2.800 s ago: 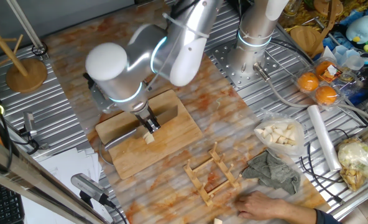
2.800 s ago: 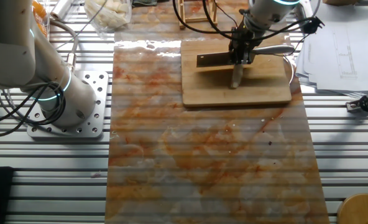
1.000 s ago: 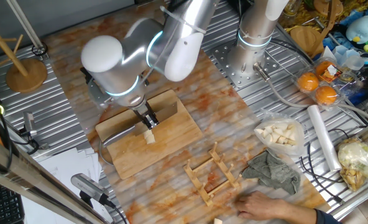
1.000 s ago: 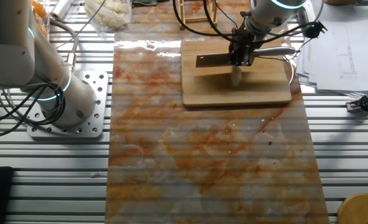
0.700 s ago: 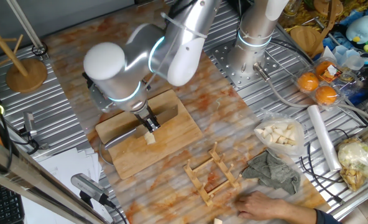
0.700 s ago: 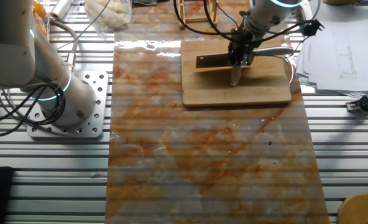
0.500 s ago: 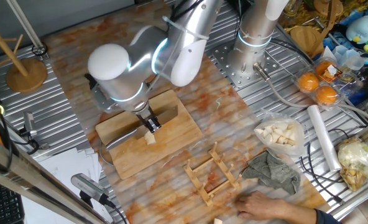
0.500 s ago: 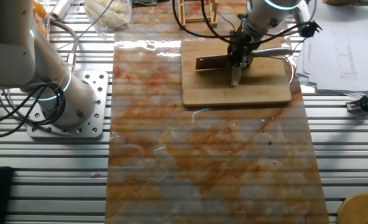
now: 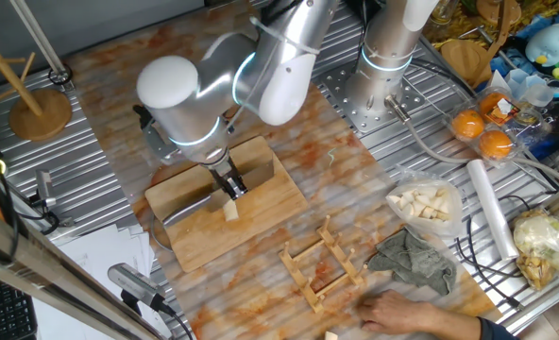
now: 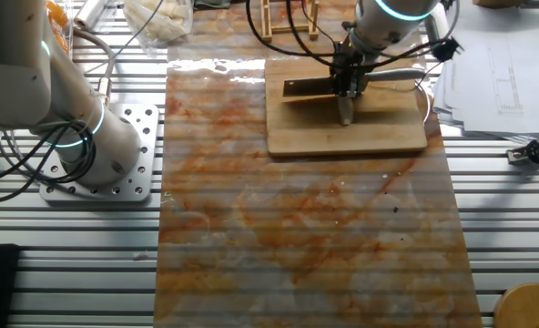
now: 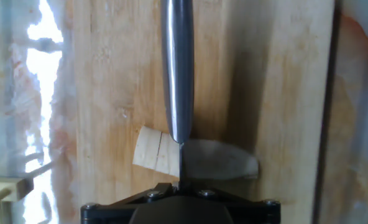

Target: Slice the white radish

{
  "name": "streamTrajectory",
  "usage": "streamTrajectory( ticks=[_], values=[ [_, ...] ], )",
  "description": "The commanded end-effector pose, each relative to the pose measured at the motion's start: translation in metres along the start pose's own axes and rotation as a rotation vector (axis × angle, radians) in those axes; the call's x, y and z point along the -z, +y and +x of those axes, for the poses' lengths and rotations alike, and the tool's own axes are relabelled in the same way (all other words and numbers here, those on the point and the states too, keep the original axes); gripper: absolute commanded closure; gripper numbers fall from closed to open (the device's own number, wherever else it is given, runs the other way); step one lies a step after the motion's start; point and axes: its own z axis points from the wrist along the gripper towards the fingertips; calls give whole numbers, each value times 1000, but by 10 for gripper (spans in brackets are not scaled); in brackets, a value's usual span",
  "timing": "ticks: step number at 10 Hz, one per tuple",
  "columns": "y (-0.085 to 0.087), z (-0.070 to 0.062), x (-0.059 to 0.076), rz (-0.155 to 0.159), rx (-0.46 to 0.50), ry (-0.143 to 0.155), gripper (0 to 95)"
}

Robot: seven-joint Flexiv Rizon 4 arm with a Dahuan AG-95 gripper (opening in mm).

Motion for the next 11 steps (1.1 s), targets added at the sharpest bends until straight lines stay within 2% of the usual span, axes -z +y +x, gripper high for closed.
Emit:
streamTrajectory(
  ticks=[1, 4, 7, 11],
  values=[
    [-5, 7, 15, 31, 47, 2, 950],
    [-14, 6, 12, 36, 61, 3, 950],
    [-13, 4, 4, 32, 56, 1, 950],
    [-10, 0, -19, 43, 57, -13, 950]
  ],
)
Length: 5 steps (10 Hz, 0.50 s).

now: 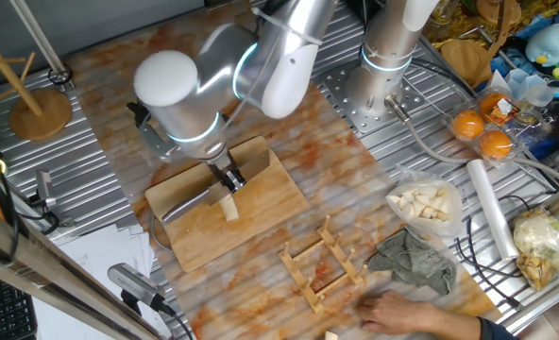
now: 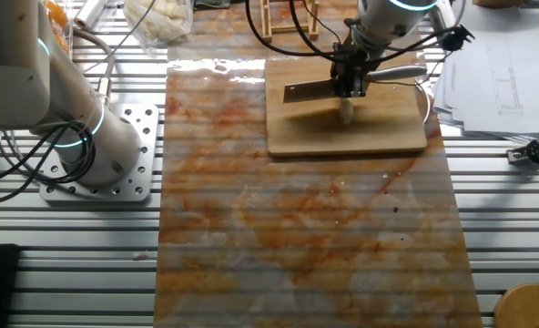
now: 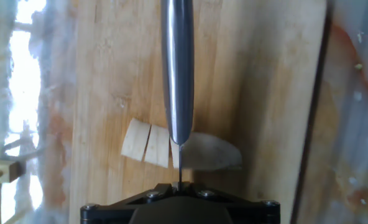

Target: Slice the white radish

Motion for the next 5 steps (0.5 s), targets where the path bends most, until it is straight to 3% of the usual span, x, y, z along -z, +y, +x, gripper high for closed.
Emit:
streamTrajectory(
  ticks=[1, 3, 5],
  values=[
    [-1, -1, -8, -3, 1, -2, 950],
    [2, -1, -6, -8, 6, 4, 950],
    [4, 0, 6, -7, 15, 30, 950]
  ],
)
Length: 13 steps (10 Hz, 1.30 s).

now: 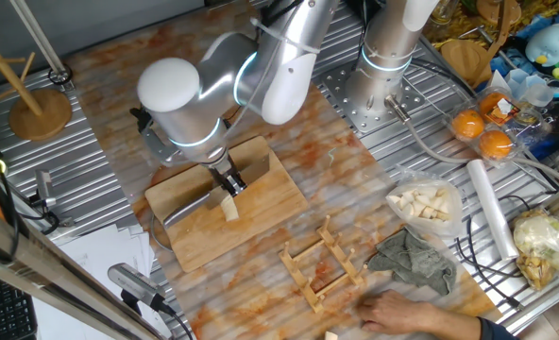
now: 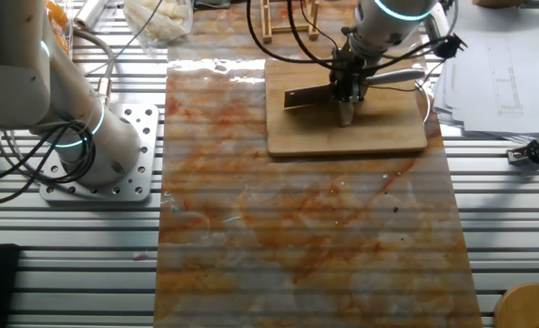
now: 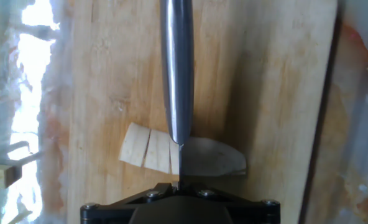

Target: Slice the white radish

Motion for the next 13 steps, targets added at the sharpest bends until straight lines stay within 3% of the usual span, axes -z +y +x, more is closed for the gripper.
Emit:
streamTrajectory(
  ticks=[1, 3, 5, 7, 10, 13],
  values=[
    [-1, 1, 2, 8, 12, 18, 950],
    [-1, 3, 5, 18, 27, 28, 950],
    [-6, 6, 22, 11, 38, 30, 950],
    [-12, 7, 31, 14, 39, 30, 950],
    [-17, 5, 27, 13, 35, 29, 950],
    [-14, 1, 15, 14, 28, 31, 950]
  ],
)
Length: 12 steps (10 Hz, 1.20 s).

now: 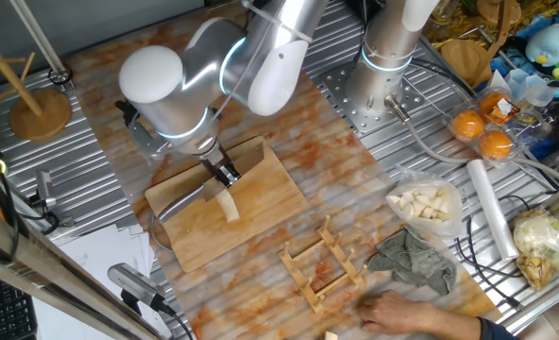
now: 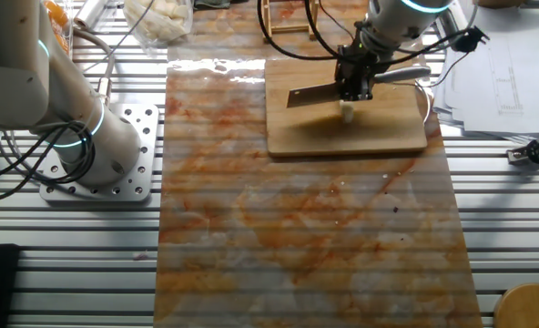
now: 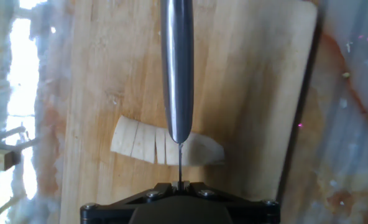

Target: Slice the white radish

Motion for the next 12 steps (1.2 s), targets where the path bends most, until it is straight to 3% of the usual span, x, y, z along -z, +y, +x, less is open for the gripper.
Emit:
streamTrajectory(
  ticks=[1, 2, 4, 6, 7, 8, 10, 12],
  values=[
    [1, -3, -8, 9, -3, -4, 950],
    [0, -6, -27, 12, 3, -13, 950],
    [-1, -7, -37, -12, 17, 1, 950],
    [1, -6, -25, -26, 14, 13, 950],
    [5, -2, 0, -15, 23, 29, 950],
    [5, 2, 14, 0, 34, 40, 950],
    [2, 4, 17, 4, 36, 33, 950],
    [-1, 2, 10, 14, 32, 23, 950]
  ],
)
